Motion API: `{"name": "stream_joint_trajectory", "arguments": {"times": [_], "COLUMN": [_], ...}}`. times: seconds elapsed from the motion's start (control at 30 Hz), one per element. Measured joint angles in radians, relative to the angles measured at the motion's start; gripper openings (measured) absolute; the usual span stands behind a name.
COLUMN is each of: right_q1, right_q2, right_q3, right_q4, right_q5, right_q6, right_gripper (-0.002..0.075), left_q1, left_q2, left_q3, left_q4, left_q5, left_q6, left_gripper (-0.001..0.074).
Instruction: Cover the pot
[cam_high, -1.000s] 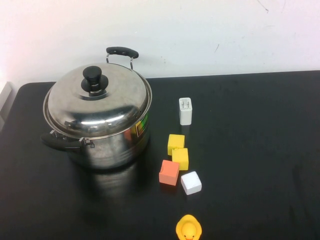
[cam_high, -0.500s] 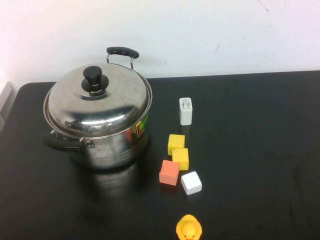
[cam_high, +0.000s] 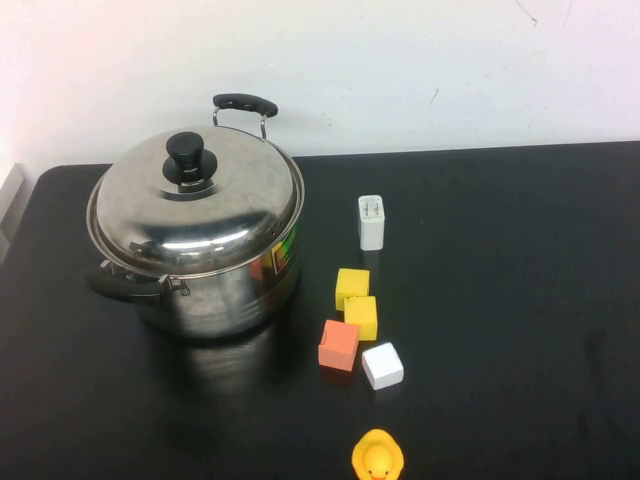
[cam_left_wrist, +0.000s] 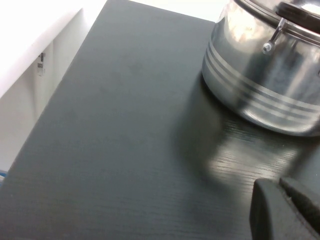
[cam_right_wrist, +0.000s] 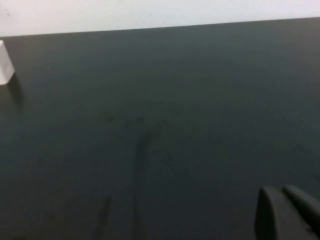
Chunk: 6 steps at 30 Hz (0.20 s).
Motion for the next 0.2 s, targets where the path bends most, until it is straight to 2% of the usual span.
{"name": "stream_joint_trajectory", "arguments": {"times": [0.2], "right_q1": [0.004], "right_q2": [0.0], "right_q3": [-0.004], "right_q4": [0.0], "right_q5": [0.016], "right_q6": [0.011], "right_gripper": [-0.0002], "left_q1": [0.0], "left_q2": [0.0], "left_q3": [0.0], "left_q4": [0.0], "left_q5": [0.0], "left_q6": [0.0], "left_gripper": [-0.0002]}}
